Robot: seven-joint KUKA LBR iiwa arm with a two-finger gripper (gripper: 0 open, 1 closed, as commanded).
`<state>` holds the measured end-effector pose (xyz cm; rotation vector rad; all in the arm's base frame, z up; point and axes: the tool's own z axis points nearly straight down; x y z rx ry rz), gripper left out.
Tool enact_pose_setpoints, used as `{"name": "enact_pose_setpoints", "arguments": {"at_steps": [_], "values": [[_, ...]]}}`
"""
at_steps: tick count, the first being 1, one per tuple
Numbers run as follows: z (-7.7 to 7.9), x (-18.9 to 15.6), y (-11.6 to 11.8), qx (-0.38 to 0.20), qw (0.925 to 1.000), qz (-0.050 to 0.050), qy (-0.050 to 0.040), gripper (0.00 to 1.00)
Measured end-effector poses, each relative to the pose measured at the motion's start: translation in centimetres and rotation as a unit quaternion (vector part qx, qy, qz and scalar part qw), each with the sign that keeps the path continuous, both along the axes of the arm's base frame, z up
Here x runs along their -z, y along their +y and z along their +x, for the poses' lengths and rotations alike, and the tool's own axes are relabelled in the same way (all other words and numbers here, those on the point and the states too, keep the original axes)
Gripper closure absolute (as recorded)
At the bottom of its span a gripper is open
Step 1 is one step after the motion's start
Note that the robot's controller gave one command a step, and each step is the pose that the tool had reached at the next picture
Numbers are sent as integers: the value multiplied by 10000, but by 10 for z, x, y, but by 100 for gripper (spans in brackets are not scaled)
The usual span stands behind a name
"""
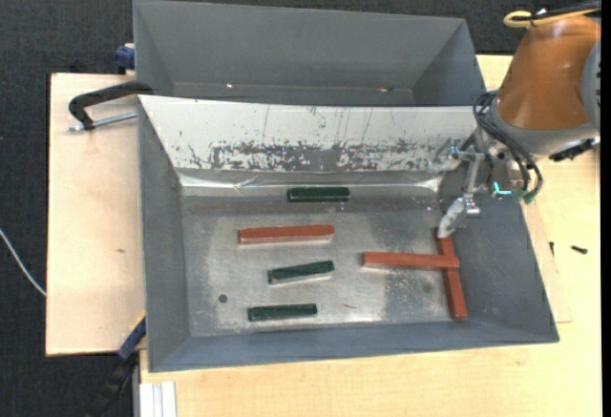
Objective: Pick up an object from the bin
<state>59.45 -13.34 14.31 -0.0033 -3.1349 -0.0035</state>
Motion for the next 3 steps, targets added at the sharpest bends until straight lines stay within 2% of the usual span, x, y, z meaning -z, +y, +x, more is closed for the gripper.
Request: {"name": "enact_pose_setpoints", "arguments": {"at_steps": [1,2,3], "values": [[2,-5,0,-10,10000,-8,-42,0],[-68,69,4,-817,9966,-13,-27,100],[-67,69,4,-820,9966,-14,-28,100]]}}
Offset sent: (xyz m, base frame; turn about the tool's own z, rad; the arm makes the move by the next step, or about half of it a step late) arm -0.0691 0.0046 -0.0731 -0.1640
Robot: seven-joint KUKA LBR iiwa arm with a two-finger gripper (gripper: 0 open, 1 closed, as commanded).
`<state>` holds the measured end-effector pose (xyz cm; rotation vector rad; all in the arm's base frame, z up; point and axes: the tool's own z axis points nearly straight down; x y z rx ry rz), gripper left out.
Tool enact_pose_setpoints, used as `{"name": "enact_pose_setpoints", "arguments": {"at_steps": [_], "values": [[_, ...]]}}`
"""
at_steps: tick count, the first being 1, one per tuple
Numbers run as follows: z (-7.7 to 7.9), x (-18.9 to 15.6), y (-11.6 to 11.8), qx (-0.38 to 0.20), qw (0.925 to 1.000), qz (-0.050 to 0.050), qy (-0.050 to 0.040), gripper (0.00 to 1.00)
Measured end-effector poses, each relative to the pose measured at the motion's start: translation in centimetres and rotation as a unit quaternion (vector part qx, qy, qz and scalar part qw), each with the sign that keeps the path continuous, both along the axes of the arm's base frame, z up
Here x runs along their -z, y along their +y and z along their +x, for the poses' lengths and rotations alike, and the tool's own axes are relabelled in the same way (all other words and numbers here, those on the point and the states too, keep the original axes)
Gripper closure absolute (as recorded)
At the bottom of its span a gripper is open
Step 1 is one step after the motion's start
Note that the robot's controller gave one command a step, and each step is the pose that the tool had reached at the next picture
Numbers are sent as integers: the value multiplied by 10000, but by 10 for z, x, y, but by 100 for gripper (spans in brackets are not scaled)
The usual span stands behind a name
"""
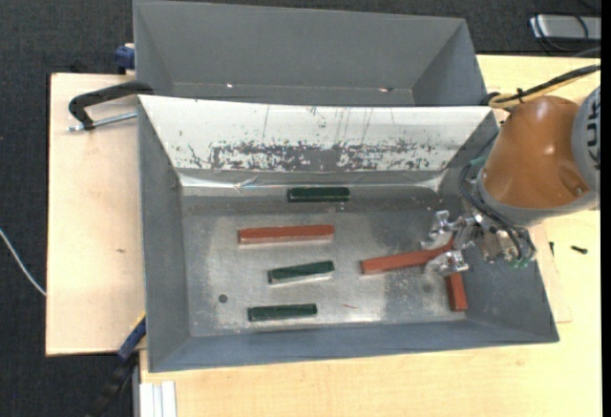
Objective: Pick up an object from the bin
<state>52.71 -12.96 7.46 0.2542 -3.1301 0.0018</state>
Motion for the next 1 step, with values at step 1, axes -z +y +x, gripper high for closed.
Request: {"name": "enact_pose_setpoints", "arguments": {"at_steps": [1], "values": [[9,-131,-6,-535,9986,3,-36,100]]}}
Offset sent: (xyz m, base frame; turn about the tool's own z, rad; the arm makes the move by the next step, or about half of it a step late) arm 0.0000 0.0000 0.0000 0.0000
